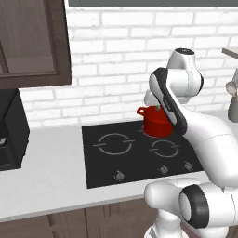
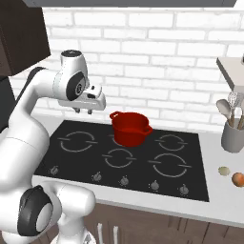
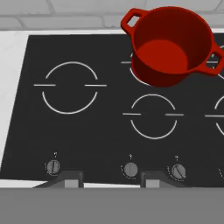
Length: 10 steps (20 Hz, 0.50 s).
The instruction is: Put the onion and garlic in the pot. Retrieve the spatula and lightly stir the vegetables in the pot.
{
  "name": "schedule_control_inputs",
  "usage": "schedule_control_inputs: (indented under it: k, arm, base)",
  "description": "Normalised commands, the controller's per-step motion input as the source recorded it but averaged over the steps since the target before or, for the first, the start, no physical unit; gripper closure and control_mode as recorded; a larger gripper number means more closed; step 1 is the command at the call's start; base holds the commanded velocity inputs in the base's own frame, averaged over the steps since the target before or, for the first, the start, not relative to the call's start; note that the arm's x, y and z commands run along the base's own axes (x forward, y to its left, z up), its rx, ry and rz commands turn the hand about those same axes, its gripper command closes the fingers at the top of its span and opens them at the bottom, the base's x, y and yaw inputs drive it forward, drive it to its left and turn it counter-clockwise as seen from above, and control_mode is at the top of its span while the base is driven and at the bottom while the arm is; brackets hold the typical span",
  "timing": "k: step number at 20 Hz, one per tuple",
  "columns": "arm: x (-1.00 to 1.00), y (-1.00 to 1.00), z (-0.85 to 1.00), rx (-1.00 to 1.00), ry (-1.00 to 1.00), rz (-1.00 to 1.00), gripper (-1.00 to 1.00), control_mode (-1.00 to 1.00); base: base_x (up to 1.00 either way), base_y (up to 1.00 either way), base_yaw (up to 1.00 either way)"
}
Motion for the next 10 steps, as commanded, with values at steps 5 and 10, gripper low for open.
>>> schedule_control_inputs:
  k: [5, 10]
  arm:
    - [-0.1, -0.03, -0.09, 0.0, -0.02, 0.0, -1.0, -1.0]
    - [0.0, -0.32, -0.18, 0.0, -0.03, -0.02, -1.0, -1.0]
  base:
    - [0.0, 0.0, 0.0]
    - [0.0, 0.0, 0.0]
